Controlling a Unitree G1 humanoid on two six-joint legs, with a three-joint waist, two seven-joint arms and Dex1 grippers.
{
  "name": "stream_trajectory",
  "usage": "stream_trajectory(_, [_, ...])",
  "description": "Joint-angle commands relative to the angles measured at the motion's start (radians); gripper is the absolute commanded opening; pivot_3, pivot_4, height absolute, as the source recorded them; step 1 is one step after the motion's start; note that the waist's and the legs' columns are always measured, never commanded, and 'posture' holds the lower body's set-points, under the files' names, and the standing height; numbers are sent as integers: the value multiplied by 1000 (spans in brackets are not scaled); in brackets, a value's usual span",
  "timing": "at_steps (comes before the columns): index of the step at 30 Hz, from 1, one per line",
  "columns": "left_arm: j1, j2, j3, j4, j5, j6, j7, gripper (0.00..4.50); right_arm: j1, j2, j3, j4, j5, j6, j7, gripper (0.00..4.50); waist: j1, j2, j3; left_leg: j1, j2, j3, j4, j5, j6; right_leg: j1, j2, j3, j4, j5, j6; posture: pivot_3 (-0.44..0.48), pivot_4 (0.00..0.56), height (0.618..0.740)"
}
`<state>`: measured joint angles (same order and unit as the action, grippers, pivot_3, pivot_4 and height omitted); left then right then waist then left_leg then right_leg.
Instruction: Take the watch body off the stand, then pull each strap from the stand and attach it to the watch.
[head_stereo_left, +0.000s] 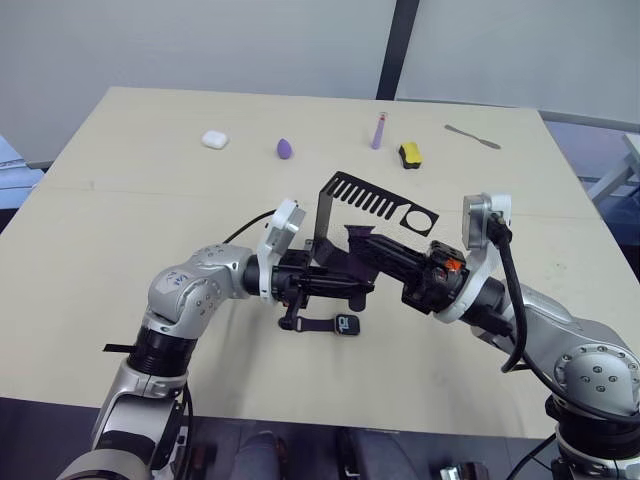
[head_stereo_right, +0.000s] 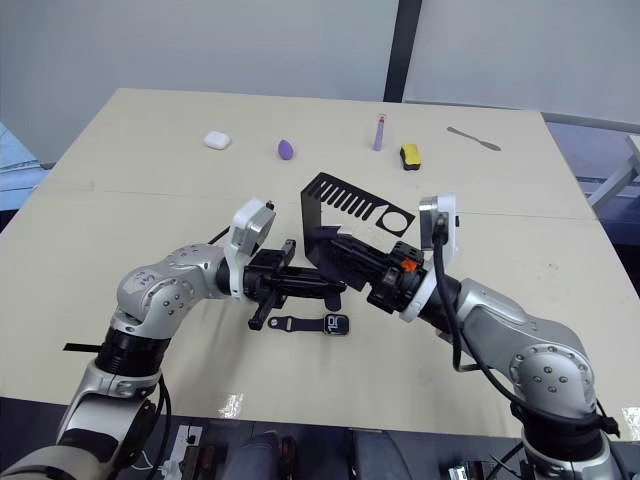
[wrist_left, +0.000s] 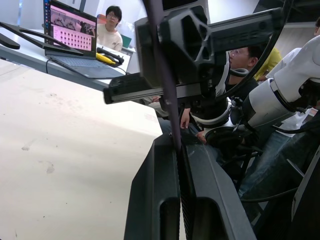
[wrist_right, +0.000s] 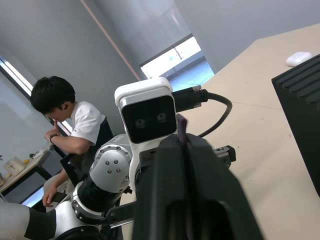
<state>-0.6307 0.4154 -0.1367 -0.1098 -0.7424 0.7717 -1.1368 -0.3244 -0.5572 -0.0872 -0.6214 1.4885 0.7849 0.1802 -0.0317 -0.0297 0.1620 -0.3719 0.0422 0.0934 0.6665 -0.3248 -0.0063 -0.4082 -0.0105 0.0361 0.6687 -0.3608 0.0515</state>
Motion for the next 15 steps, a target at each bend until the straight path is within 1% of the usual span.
stream_trajectory(1, [-15,-4,8,-22,-1,-17,-3,0,-6,3,-18,-17,23,-23,2,42,0,0,0,0,0,0,0,0,0,0,0,0,0,0,0,0,150,740])
stream_trajectory(11, [-16,4,-1,-22,8,-10,2,0,-7,-8,-28,-18,33,-24,6,42,0,0,0,0,0,0,0,0,0,0,0,0,0,0,0,0,150,740])
stream_trajectory(12, [-15,12,0,-25,5,-6,-8,636,-5,-12,-30,-20,31,-23,8,0,0,0,0,0,0,0,0,0,0,0,0,0,0,0,0,0,150,740])
stream_trajectory(13, [-15,27,3,-28,2,-2,-20,923,-2,-23,-32,-23,22,-19,15,0,0,0,0,0,0,0,0,0,0,0,0,0,0,0,0,0,150,740])
stream_trajectory(14, [-16,44,7,-33,2,-1,-32,1357,2,-35,-35,-29,12,-15,25,0,-2,0,0,0,0,0,0,0,0,0,0,0,0,0,0,0,150,740])
stream_trajectory(15, [-15,63,8,-37,8,-4,-41,1884,7,-50,-39,-34,6,-12,35,0,-2,0,0,0,0,0,0,0,0,0,0,0,0,0,0,0,150,740])
